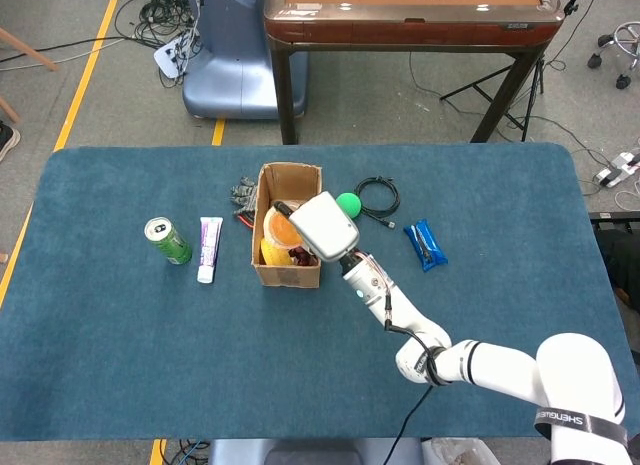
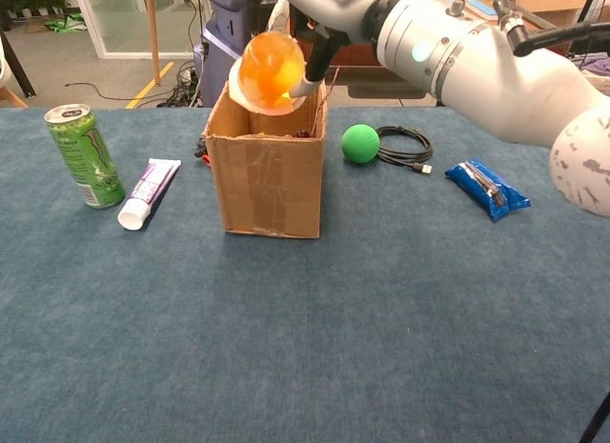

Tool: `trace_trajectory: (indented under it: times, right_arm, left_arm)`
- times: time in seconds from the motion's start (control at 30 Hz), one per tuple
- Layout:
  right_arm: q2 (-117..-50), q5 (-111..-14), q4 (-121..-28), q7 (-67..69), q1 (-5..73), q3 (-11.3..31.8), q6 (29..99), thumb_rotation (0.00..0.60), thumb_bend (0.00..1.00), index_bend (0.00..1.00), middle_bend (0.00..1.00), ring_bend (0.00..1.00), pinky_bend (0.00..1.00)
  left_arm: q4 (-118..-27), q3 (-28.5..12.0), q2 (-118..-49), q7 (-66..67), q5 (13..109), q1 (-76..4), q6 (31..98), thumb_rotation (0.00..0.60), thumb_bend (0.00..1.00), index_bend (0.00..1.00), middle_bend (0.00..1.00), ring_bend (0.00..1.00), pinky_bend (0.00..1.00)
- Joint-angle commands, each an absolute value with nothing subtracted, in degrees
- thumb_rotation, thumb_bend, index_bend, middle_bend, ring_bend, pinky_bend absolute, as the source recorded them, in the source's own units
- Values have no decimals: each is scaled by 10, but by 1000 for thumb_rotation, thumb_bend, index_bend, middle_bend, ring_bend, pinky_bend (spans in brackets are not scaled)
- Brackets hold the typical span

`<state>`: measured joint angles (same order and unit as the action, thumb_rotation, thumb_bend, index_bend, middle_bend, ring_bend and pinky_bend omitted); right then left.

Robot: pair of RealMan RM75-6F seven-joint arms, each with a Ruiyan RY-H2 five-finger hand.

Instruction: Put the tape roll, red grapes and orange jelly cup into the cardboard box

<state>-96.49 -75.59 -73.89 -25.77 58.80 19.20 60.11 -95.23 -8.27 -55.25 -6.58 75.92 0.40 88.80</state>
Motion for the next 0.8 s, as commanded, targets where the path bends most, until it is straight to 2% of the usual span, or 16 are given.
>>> trace_trajectory:
  times: [0.03, 0.17, 0.3, 0.33, 0.47, 0.6, 0.8]
  right_arm:
    - [-962, -762, -740, -253, 587, 187, 605, 600, 0, 174, 1000, 939, 974]
    - [-947, -766, -755, -255, 579, 182, 612, 600, 0, 124, 1000, 932, 974]
    - [-915, -763, -799, -286, 554, 172, 635, 600, 0, 124, 1000, 908, 972]
    - [-903, -761, -816, -297, 545, 168, 641, 600, 0, 172, 1000, 889, 968]
    - [-839, -770, -902, -300, 486, 143, 691, 600, 0, 521, 928, 793, 908]
    - [-769, -804, -965, -270, 416, 109, 757, 600, 0, 543, 833, 722, 869]
    - [-694, -828, -1013, -235, 330, 65, 820, 600, 0, 542, 735, 643, 826]
  left_arm:
    - [-953, -83, -552, -65, 759, 4, 888, 600, 331, 426, 443, 340, 534]
    - [-952, -82, -553, -62, 759, 3, 885, 600, 331, 426, 443, 340, 534]
    - [-952, -81, -555, -58, 760, 2, 885, 600, 331, 426, 443, 340, 534]
    - [-952, -81, -555, -58, 760, 2, 885, 600, 331, 426, 443, 340, 534]
    - [-953, -80, -555, -60, 763, 2, 884, 600, 331, 426, 443, 340, 534]
    - [-955, -78, -557, -54, 770, -1, 886, 600, 331, 426, 443, 340, 534]
    - [-957, -70, -570, -29, 786, -9, 880, 600, 331, 427, 443, 340, 534]
